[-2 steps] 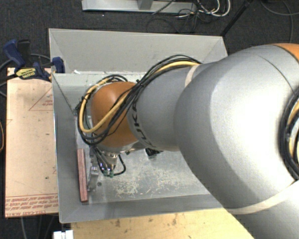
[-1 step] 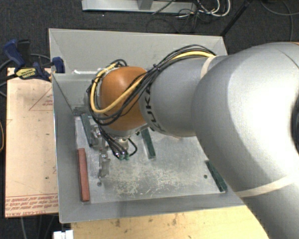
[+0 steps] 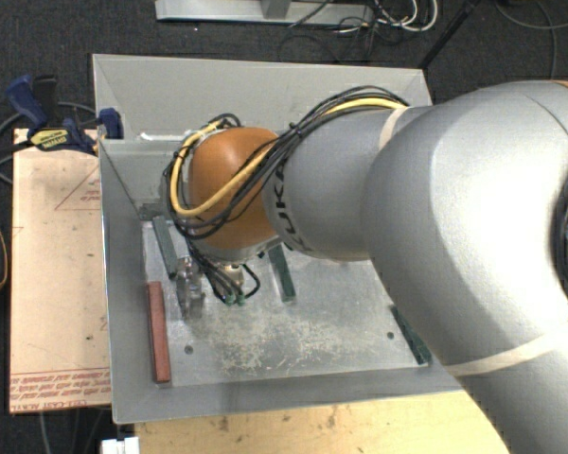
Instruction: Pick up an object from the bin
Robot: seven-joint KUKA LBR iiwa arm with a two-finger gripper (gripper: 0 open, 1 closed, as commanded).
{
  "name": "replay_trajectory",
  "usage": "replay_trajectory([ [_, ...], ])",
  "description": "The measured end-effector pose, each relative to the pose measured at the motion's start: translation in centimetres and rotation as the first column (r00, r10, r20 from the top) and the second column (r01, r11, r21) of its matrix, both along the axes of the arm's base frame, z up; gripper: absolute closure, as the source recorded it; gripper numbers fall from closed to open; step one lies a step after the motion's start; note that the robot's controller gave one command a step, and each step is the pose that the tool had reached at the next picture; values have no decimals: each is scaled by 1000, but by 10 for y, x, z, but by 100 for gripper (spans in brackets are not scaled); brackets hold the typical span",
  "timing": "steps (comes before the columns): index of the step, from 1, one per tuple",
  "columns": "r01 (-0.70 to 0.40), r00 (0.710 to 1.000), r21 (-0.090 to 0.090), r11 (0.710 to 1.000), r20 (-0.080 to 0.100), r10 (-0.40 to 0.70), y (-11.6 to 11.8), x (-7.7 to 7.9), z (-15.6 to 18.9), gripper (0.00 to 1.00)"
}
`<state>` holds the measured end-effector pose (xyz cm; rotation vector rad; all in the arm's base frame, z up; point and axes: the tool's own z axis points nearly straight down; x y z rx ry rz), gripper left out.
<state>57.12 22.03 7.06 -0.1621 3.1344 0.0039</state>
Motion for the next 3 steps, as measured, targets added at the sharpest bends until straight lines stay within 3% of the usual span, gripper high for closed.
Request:
replay_trajectory([
  [1, 137, 991, 1, 991, 0, -137, 25, 1, 5, 100],
  [2, 139, 990, -6, 990, -15, -139, 24, -3, 3, 0],
  [3, 270, 963, 1, 963, 4, -270, 0, 70, 0, 0],
])
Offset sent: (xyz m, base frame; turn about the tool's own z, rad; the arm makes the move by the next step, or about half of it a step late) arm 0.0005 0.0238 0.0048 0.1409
